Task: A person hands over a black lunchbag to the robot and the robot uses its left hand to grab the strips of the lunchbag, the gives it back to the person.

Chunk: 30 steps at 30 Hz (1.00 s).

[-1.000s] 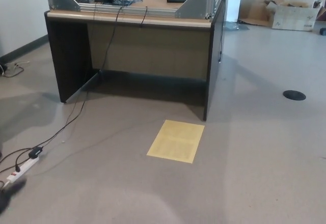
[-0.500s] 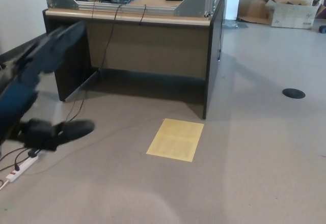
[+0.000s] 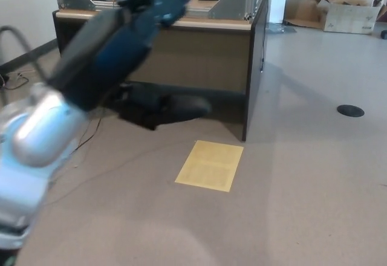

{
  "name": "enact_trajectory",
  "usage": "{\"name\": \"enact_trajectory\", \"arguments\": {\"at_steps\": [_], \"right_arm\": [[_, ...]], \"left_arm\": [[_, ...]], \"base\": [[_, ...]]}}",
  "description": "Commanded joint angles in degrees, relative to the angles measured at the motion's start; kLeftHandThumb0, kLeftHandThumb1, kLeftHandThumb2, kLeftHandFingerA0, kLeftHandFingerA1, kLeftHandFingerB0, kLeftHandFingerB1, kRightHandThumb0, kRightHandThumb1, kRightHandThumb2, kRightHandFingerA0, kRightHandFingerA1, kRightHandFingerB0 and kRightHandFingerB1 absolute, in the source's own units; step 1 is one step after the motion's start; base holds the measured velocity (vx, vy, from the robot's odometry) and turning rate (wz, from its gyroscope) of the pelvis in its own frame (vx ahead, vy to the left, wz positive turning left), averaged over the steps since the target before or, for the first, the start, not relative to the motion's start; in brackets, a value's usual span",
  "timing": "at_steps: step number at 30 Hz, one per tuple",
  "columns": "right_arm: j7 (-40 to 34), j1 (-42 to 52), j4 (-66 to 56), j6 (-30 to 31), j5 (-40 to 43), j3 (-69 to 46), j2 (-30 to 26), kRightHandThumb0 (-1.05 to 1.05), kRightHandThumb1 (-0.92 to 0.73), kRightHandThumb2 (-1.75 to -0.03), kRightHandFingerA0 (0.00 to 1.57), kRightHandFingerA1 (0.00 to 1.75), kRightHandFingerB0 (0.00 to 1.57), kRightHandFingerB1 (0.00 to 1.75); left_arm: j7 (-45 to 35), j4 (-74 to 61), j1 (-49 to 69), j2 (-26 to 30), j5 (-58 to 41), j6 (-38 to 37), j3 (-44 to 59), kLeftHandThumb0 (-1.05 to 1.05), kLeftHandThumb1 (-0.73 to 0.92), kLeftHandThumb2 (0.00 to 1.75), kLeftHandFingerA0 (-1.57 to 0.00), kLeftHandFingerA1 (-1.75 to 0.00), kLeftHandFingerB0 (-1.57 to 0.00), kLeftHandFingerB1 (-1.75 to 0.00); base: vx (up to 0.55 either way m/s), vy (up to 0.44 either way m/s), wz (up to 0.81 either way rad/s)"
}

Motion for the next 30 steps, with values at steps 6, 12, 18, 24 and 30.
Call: {"name": "enact_trajectory", "arguments": {"at_steps": [6, 12, 18, 24, 30], "right_arm": [[-1.4, -0.7, 0.6, -2.0, -0.8, 0.6, -0.5, -0.58, -0.68, -0.60, 0.54, 0.45, 0.49, 0.40], [-1.6, -0.5, 0.1, -1.6, -1.7, 1.5, -0.5, -0.58, -0.68, -0.61, 0.53, 0.44, 0.48, 0.39], [-0.6, -0.9, 1.2, -2.2, -0.3, 1.0, -0.1, -0.58, -0.66, -0.60, 0.54, 0.44, 0.49, 0.40], [-0.8, -0.9, 1.5, -2.6, -0.2, 1.0, 0.1, -0.56, -0.65, -0.60, 0.54, 0.44, 0.50, 0.40], [-0.7, -1.1, 1.6, -2.8, -0.1, 0.8, 0.0, -0.59, -0.54, -0.92, 0.51, 0.60, 0.38, 0.51]], "left_arm": [[0.3, 4.2, -5.2, -6.4, 7.1, 6.4, -3.9, -0.80, 0.49, 0.83, 0.00, 0.00, 0.00, -0.01], [1.2, 4.9, -4.7, -8.2, 10.3, 6.2, -4.8, -0.83, 0.50, 0.85, 0.00, 0.00, 0.00, 0.00], [0.5, 4.5, -2.6, -7.6, 9.7, 4.6, -3.6, -0.84, 0.51, 0.85, 0.00, 0.00, 0.00, -0.01], [-0.6, 3.5, -0.7, -6.9, 8.7, 5.5, -1.9, -0.82, 0.49, 0.85, 0.00, 0.00, 0.00, -0.03], [-1.1, 3.0, -0.2, -6.8, 8.7, 5.7, -1.5, -0.83, 0.50, 0.86, 0.00, 0.00, 0.00, -0.02]], "base": [[0.00, 0.000, 0.00], [0.00, 0.000, 0.00], [0.00, 0.000, 0.00], [0.00, 0.000, 0.00], [0.00, 0.000, 0.00]]}}
